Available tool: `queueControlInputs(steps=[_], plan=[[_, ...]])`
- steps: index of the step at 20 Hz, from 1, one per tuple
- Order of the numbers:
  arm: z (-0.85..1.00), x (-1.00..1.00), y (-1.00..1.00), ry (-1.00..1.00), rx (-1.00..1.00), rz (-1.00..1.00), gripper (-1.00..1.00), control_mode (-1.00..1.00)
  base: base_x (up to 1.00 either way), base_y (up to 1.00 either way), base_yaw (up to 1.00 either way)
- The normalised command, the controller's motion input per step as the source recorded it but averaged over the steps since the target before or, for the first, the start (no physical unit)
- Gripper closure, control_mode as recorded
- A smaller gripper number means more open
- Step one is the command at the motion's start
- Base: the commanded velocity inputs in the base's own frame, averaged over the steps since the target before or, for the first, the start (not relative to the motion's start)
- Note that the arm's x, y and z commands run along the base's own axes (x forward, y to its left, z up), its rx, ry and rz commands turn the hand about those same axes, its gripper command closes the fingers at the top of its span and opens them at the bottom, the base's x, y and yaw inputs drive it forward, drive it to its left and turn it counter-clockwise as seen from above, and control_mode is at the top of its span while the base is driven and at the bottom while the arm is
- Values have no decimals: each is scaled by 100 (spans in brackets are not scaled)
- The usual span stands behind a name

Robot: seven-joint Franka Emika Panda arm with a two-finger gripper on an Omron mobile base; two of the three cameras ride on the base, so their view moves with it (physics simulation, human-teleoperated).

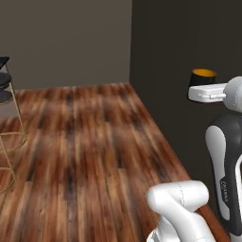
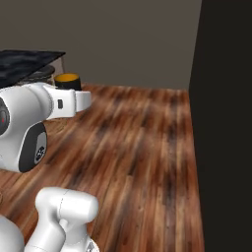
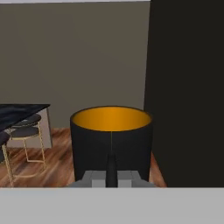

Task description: There is a tray on the dining counter. Grab the cup, mug, and pitcher and place them on the tray. The pitcher may be placed next to the tray if it cannot fit the tray.

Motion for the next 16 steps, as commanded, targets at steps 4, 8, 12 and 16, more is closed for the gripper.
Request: queueControlInputs(steps=[4,8,12,16], plan=[[0,0,0,0,0,0,100,100,100,0,0],[0,0,0,0,0,0,100,100,100,-1,0],[0,0,0,0,0,0,100,100,100,-7,0],[0,0,0,0,0,0,100,100,100,-7,1]])
